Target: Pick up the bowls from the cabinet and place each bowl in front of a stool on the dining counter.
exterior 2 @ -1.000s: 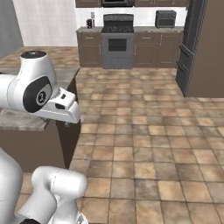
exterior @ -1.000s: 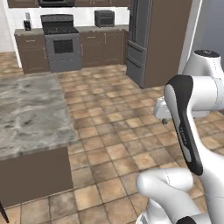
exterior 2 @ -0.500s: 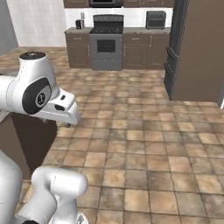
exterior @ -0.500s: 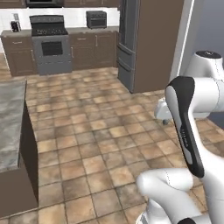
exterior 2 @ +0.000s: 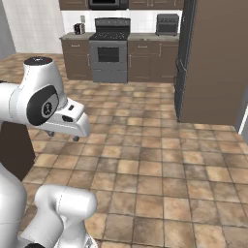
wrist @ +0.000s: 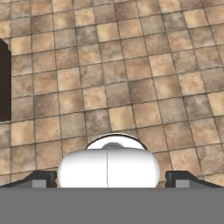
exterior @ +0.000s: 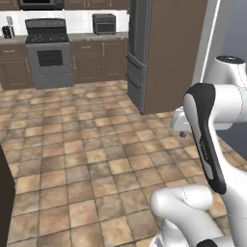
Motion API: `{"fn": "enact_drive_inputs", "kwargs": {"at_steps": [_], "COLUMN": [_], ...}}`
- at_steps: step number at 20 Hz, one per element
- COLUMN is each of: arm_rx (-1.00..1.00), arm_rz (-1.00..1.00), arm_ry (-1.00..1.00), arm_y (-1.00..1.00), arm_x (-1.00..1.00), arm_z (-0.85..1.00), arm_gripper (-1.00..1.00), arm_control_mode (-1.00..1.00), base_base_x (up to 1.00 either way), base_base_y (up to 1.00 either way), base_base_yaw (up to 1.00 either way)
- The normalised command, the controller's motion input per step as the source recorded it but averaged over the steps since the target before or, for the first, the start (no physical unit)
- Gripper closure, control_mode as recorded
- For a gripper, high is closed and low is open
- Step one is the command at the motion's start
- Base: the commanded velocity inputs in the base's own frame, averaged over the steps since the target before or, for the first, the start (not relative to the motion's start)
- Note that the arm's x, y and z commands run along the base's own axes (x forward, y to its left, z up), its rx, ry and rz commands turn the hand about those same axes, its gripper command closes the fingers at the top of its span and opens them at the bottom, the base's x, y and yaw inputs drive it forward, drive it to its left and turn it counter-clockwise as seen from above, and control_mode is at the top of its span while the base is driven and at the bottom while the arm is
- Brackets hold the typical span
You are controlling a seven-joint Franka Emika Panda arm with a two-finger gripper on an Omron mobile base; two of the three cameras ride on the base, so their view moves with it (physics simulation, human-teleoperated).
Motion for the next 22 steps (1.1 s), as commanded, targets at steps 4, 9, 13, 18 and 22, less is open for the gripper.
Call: {"fn": "enact_drive_inputs", "kwargs": {"at_steps": [4,9,13,18,22], "arm_rx": [0.0,0.0,0.0,0.0,0.0], "arm_rz": [0.0,0.0,0.0,0.0,0.0], "arm_ry": [0.0,0.0,0.0,0.0,0.0], "arm_y": [0.0,0.0,0.0,0.0,0.0], "arm_x": [0.0,0.0,0.0,0.0,0.0], "arm_z": [0.0,0.0,0.0,0.0,0.0], "arm_gripper": [-1.0,-1.0,-1.0,-1.0,-1.0], "arm_control_mode": [1.0,1.0,1.0,1.0,1.0], "base_base_x": [1.0,1.0,1.0,1.0,1.0], "base_base_y": [-0.23,-0.01,0.0,0.0,0.05], "base_base_yaw": [0.09,0.01,-0.05,-0.07,-0.06]}}
